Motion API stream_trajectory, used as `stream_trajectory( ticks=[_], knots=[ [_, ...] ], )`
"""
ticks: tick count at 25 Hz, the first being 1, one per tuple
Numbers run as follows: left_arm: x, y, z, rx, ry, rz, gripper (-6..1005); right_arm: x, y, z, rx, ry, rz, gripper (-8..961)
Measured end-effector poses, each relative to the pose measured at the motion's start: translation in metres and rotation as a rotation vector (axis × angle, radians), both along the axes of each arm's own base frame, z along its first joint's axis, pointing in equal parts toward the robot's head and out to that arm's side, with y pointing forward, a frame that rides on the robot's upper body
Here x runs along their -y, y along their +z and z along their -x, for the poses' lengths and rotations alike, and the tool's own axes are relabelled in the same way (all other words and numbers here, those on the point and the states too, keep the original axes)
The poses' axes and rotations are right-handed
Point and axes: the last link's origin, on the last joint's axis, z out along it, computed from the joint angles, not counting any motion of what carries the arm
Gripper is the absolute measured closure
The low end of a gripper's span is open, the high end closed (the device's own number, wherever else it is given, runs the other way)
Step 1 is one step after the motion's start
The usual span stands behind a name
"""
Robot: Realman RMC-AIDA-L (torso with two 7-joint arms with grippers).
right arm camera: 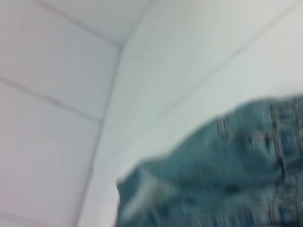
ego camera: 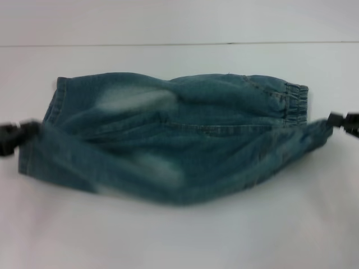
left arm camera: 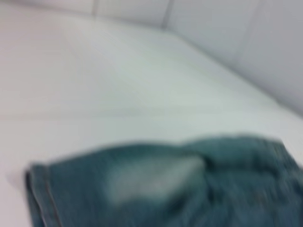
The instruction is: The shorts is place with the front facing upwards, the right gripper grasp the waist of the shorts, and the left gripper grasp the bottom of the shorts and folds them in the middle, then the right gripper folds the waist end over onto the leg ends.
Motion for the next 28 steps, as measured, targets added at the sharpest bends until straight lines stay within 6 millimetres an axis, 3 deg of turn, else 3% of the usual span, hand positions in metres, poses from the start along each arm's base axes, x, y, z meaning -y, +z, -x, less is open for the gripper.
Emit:
stream_trajectory(
  ticks=[2,11,19,28],
  knots=[
    [-0.013,0.004,0.001,0.086,0.021,-0.13,965,-0.003,0.0,0.0,-0.039,-0.016,-0.066,942],
    [-0.056,-0.002,0.006,0.141,0.118,-0.316,963,-0.032,-0.004,0.008,-0.099,-0.082,-0.278,943],
    [-0.087,-0.021,-0.004,0.113,0.123,-0.348,962,-0.056,-0.004,0.014,-0.084,-0.118,-0.403,943],
    [-0.116,-0.049,-0.014,0.004,0.13,-0.365,960,-0.082,-0.014,0.008,0.067,-0.202,-0.456,941]
  ],
)
